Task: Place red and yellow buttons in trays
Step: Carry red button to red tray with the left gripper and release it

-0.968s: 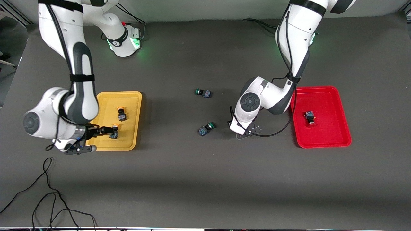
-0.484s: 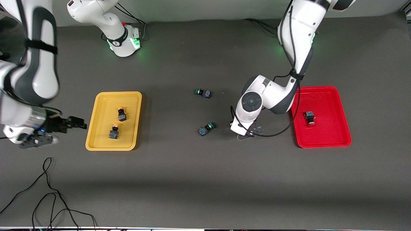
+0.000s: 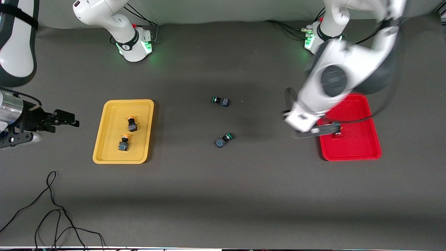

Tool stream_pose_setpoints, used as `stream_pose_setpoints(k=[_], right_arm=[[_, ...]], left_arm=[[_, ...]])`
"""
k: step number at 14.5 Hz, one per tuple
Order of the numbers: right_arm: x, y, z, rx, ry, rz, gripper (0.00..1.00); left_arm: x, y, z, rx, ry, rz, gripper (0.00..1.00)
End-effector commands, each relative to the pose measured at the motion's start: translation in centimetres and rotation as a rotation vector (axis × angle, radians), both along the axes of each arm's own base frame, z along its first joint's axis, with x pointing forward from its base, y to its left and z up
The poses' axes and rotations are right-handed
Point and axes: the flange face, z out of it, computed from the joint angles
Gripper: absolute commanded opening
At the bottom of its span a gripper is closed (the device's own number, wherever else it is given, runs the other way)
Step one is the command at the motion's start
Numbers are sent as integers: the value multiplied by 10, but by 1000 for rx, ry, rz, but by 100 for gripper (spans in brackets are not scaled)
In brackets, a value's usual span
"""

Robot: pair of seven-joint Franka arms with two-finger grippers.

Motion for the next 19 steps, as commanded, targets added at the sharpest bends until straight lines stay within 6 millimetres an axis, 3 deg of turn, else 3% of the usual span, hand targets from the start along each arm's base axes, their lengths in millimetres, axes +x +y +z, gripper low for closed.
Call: stream_pose_setpoints(k=[1,3,4,7,10,13,14,15,16,18,19], right_arm=[[-20,8,32,23,11,-49,100],[-36,12,57,-23,-11,-18,100],[-45,11,64,-30,-16,-27,100],[-76,15,71,-17,-10,-41,100],[-78,16,65,-52,-48,-54,100],[-75,27,66,-74,-72,-42,100],[-75,30,65,-80,-75,-39,100],[-74,31,62,-79,-73,-40,100],[-74,31,59,-78,-76,-40,100],[-68,33,52,-78,-81,-37,100],[-62,33,45,-80,-78,-37,100]], left_arm=[[-12,117,2,-49,33,-69,21],[-14,195,-11,-27,37,-121,21],[-15,224,-26,-18,24,-123,21],[-31,274,-100,-27,-48,-143,21],[-51,292,-187,-21,-124,-151,21],[-65,295,-244,-23,-156,-153,23],[-67,296,-250,-24,-159,-153,39],[-66,296,-248,-24,-159,-159,86],[-64,295,-242,-25,-149,-163,100],[-57,297,-217,-24,-119,-164,100],[-51,300,-194,-22,-99,-166,100]])
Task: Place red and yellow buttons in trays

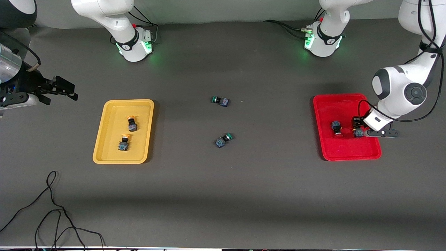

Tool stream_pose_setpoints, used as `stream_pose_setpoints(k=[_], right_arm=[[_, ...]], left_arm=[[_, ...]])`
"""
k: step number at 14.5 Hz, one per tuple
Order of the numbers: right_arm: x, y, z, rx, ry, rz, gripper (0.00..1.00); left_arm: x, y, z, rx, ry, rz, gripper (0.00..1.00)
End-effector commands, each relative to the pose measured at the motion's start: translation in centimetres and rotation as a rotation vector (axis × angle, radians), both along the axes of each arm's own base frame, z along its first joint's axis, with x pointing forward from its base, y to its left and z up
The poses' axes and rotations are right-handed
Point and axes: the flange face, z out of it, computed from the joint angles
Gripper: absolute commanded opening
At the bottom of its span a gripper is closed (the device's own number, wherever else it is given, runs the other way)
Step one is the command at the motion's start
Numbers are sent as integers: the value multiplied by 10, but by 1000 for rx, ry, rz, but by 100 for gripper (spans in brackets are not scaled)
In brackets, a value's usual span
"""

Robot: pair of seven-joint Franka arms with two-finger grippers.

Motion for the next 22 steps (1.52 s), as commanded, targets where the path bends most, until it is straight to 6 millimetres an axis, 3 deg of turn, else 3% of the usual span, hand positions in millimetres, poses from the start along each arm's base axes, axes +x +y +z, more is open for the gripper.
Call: stream_pose_setpoints(k=[1,2,6,8,10,12,13,16,22], right_arm=[[11,1,-17,-24,-6,-16,100],[16,1,-25,-29,0,-16,100],[17,-1,-23,-27,-7,-23,100],[18,-1,-19,-27,-21,-21,100],[18,-1,-17,-16,-28,-27,100],[16,-5,-13,-14,-33,-33,100],[19,-7,-10,-13,-32,-25,100],[17,-3,0,-14,-18,-27,100],[19,-2,4,-15,-13,-72,100]], left_arm=[[15,6,71,16,44,-32,100],[24,9,102,18,76,-29,100],[53,8,229,8,162,-14,100],[54,-4,276,5,177,-24,100],[52,-24,309,-11,141,-32,100],[53,-46,328,-23,122,-45,100],[54,-72,333,-15,127,-63,100],[56,-104,344,0,104,-33,100],[46,-116,362,-10,84,-43,100]])
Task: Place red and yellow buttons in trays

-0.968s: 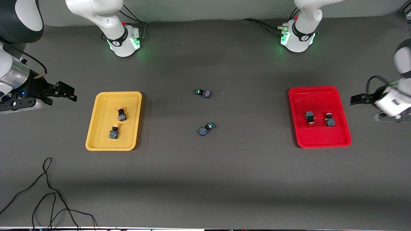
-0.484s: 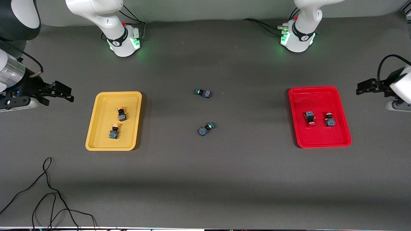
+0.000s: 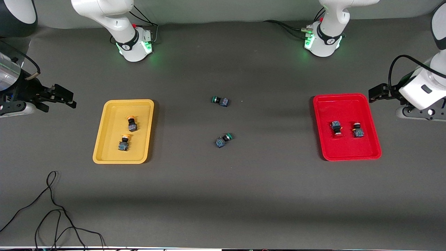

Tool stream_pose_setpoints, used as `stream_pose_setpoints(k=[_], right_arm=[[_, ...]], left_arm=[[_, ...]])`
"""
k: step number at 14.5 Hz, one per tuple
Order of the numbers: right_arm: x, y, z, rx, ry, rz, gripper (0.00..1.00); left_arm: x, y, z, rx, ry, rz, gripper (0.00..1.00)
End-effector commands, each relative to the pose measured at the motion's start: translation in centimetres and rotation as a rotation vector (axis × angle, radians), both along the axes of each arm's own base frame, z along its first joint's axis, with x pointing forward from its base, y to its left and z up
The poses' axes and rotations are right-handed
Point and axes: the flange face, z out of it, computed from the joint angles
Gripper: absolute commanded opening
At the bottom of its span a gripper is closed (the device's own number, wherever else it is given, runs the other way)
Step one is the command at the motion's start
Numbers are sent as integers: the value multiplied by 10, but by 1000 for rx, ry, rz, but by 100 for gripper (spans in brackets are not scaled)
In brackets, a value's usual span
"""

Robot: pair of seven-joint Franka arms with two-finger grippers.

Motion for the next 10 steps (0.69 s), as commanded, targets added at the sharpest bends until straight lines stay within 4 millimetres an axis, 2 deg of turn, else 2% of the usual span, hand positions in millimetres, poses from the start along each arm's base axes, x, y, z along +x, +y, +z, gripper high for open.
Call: stream_pose_setpoints(k=[1,10], right_arm=[[1,3,6,-8,7,-49,100],[6,4,11,-11,9,-46,100]], left_arm=[[-9,1,14,-11,-3,8,100],[-9,-1,15,-13,-4,-7,100]])
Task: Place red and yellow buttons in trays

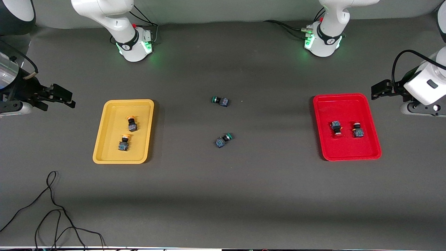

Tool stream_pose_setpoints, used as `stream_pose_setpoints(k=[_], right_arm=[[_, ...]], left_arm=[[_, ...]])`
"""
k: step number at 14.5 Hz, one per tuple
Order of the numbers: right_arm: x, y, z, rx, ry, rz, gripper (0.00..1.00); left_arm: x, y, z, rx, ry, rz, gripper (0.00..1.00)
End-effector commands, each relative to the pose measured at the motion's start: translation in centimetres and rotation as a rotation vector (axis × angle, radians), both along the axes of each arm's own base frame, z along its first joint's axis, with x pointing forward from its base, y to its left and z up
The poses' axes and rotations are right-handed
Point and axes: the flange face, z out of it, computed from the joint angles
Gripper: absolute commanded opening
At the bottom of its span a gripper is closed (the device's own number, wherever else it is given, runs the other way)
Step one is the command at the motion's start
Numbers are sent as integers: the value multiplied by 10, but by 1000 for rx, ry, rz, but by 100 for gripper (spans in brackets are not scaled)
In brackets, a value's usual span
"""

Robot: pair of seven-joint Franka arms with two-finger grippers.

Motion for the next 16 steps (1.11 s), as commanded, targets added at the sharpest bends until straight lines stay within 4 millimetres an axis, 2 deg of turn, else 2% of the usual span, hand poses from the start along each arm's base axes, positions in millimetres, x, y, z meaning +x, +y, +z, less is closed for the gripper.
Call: stream_pose_setpoints(k=[1,16], right_arm=[[5,2,4,-12,9,-20,100],[8,2,2,-16,11,-19,100]], left_arm=[[-5,-3,7,-8,-1,-10,100],[-3,-2,8,-16,-8,-48,100]])
